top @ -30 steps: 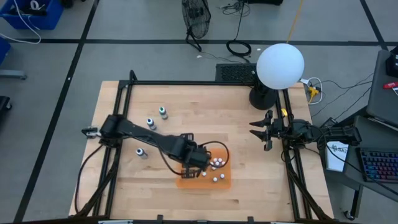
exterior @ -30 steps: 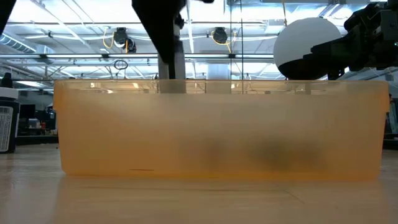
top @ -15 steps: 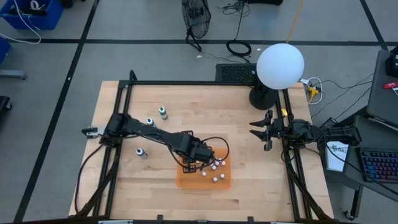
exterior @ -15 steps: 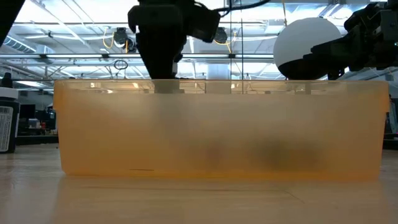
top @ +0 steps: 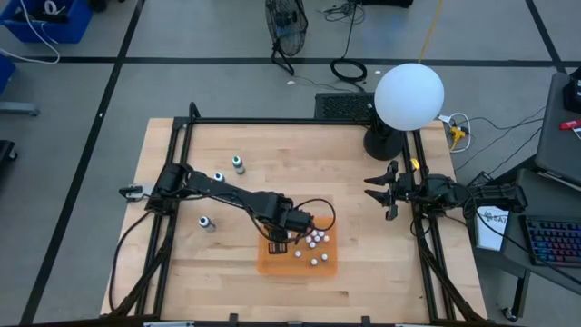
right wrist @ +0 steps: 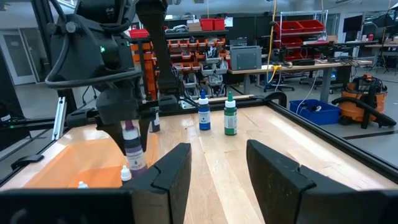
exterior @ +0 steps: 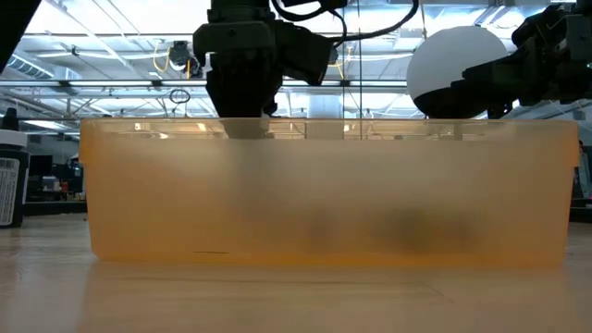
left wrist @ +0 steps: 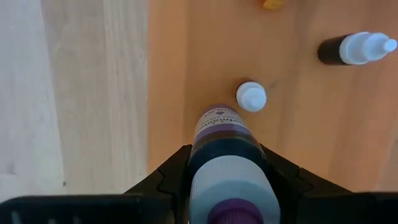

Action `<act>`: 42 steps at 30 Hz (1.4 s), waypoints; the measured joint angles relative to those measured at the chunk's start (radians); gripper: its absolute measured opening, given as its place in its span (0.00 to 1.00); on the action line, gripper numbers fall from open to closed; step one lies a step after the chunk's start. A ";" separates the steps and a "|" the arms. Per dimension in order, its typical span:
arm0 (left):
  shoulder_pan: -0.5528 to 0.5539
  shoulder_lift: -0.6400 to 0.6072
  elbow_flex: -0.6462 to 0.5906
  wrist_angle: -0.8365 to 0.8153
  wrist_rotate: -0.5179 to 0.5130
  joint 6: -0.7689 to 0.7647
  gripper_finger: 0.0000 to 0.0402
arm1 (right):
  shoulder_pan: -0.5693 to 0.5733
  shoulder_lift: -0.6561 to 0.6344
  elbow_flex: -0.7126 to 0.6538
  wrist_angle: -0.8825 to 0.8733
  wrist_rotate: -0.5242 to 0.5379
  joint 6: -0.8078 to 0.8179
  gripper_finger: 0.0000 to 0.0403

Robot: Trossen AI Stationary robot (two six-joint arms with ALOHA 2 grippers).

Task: Pick & Place food coloring
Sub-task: Put the large purple food coloring bottle into the orange bin

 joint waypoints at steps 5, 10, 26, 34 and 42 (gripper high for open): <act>0.003 0.000 0.000 0.036 0.001 0.011 0.35 | 0.000 0.000 0.000 0.000 0.000 0.000 0.36; 0.004 0.000 0.000 0.047 0.002 0.023 0.35 | 0.000 0.000 0.000 0.000 0.000 0.000 0.35; 0.006 0.000 -0.001 0.056 -0.007 0.028 0.35 | 0.000 0.000 0.000 0.000 0.000 0.000 0.37; 0.006 -0.006 -0.085 0.158 0.023 0.027 0.35 | 0.000 0.000 0.000 0.000 0.000 0.000 0.37; 0.005 -0.003 -0.082 0.170 0.025 0.016 0.46 | 0.000 0.000 0.000 0.000 0.000 0.000 0.37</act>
